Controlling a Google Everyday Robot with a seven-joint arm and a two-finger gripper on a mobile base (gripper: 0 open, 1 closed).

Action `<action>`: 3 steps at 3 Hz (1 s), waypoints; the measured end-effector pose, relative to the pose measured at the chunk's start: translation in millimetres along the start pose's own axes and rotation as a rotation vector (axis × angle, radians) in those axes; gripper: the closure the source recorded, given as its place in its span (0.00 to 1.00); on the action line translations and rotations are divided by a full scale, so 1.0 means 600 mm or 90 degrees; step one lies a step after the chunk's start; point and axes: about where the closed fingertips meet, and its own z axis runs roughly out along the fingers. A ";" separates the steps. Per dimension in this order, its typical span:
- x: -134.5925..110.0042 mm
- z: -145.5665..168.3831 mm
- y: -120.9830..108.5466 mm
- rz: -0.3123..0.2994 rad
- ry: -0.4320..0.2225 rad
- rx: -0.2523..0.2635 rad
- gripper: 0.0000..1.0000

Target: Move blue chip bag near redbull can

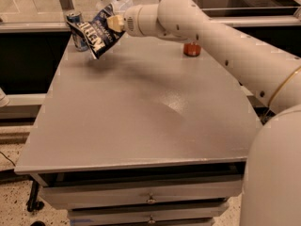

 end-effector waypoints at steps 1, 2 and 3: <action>0.013 0.026 0.006 -0.005 0.000 -0.016 1.00; 0.024 0.047 0.015 -0.008 0.002 -0.028 0.82; 0.031 0.060 0.022 -0.011 0.006 -0.035 0.59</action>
Offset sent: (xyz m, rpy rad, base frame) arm 0.0100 0.0342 -0.0270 0.0006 -0.0051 0.0616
